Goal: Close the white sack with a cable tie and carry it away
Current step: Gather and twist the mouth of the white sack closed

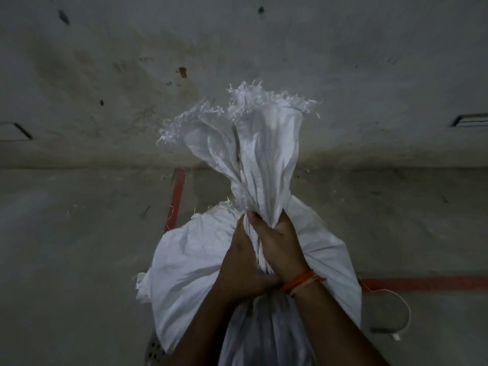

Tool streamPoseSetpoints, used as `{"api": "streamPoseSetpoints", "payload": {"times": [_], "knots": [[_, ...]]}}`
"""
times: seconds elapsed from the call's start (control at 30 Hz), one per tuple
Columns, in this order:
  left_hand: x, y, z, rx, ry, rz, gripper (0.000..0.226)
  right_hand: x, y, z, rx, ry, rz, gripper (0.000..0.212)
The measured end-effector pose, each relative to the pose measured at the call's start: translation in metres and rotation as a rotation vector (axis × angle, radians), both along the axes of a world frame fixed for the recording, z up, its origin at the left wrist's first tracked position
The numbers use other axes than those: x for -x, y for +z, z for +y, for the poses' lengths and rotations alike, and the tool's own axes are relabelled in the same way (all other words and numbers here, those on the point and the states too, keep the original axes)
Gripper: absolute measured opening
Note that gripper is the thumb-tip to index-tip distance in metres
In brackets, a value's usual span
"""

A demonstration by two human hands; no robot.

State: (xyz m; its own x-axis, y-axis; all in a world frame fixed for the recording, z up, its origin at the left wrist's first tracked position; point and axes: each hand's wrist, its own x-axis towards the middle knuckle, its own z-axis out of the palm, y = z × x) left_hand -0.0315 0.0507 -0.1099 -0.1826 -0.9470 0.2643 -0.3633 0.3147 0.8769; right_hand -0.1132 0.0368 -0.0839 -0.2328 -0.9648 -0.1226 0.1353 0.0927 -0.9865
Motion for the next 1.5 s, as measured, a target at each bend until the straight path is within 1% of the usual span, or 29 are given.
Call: {"api": "streamPoseSetpoints", "payload": {"times": [0.07,0.1,0.13,0.2,0.23,0.3,0.37,0.43,0.47,0.5,0.57,0.6,0.67,0.73,0.77,0.8,0.83,0.87,0.93,1.0,1.03,1.07,1.1,1.17,1.27,1.3,1.33,1.4,1.5], "knots": [[0.009,-0.002,-0.002,0.107,0.208,-0.088,0.045,-0.002,-0.001,-0.002,0.004,0.011,0.021,0.033],[0.011,-0.005,-0.002,0.125,0.279,-0.110,0.030,-0.004,-0.001,-0.002,0.007,0.015,0.041,0.034],[0.012,-0.001,0.000,0.085,0.348,-0.126,0.034,-0.006,-0.001,-0.001,0.007,0.020,0.059,0.034],[0.013,-0.006,0.001,0.048,0.472,-0.196,0.064,-0.008,-0.003,0.000,0.005,0.029,0.091,0.033],[0.014,-0.011,0.001,0.059,0.476,-0.230,0.069,-0.009,-0.005,0.001,0.001,0.030,0.100,0.033],[0.013,-0.016,0.000,-0.001,0.433,-0.206,0.065,-0.007,-0.005,0.002,0.004,0.033,0.113,0.034],[0.012,-0.013,-0.001,-0.032,0.414,-0.153,0.054,-0.005,-0.005,0.005,0.026,0.061,0.170,0.034],[0.010,-0.012,-0.002,-0.081,0.419,-0.108,0.041,-0.005,-0.005,0.011,0.072,0.094,0.288,0.032],[0.010,-0.011,-0.004,-0.159,0.422,-0.061,0.030,-0.005,-0.003,0.015,0.097,0.105,0.359,0.036],[0.009,-0.011,-0.006,-0.247,0.427,-0.019,0.020,-0.006,-0.002,0.018,0.117,0.119,0.417,0.045],[0.008,-0.015,-0.010,-0.413,0.389,0.038,0.026,-0.003,-0.003,0.020,0.122,0.126,0.466,0.065],[0.008,-0.020,-0.012,-0.423,0.392,0.004,0.028,0.000,-0.005,0.020,0.114,0.120,0.479,0.068],[0.009,-0.024,-0.012,-0.404,0.390,-0.076,0.027,0.009,-0.010,0.020,0.082,0.118,0.487,0.062],[0.009,-0.020,-0.009,-0.375,0.356,0.009,0.030,0.018,-0.014,0.023,0.052,0.164,0.417,0.055],[0.008,-0.019,-0.008,-0.348,0.352,0.053,0.028,0.022,-0.015,0.025,0.046,0.202,0.373,0.053],[0.007,-0.019,-0.009,-0.342,0.352,0.095,0.024,0.025,-0.015,0.026,0.041,0.248,0.346,0.058],[0.007,-0.020,-0.010,-0.338,0.349,0.121,0.026,0.029,-0.017,0.028,0.033,0.309,0.356,0.065],[0.006,-0.020,-0.012,-0.335,0.343,0.145,0.034,0.032,-0.019,0.029,0.037,0.378,0.403,0.073],[0.008,-0.018,-0.014,-0.384,0.353,0.217,0.050,0.037,-0.028,0.032,0.057,0.490,0.619,0.087],[0.008,-0.014,-0.013,-0.446,0.366,0.306,0.048,0.037,-0.038,0.035,0.067,0.537,0.886,0.103],[0.008,-0.013,-0.013,-0.481,0.376,0.344,0.047,0.035,-0.041,0.036,0.064,0.559,0.957,0.108],[0.008,-0.012,-0.013,-0.525,0.374,0.385,0.045,0.032,-0.046,0.038,0.048,0.587,0.995,0.113],[0.007,-0.012,-0.014,-0.565,0.374,0.423,0.036,0.029,-0.048,0.039,0.031,0.617,1.009,0.117],[0.007,-0.014,-0.017,-0.634,0.387,0.473,0.006,0.029,-0.052,0.037,-0.003,0.647,0.988,0.120],[0.008,-0.019,-0.020,-0.675,0.369,0.516,0.008,0.034,-0.060,0.033,-0.004,0.647,0.970,0.128],[0.008,-0.019,-0.020,-0.683,0.357,0.524,0.013,0.033,-0.066,0.032,-0.013,0.636,0.996,0.129],[0.009,-0.021,-0.020,-0.694,0.342,0.536,0.021,0.030,-0.069,0.033,-0.022,0.614,1.033,0.128],[0.010,-0.020,-0.021,-0.693,0.336,0.529,0.035,0.023,-0.076,0.035,-0.016,0.565,1.105,0.118],[0.008,-0.022,-0.020,-0.670,0.310,0.523,0.041,0.017,-0.075,0.038,-0.023,0.531,1.127,0.110]]}}
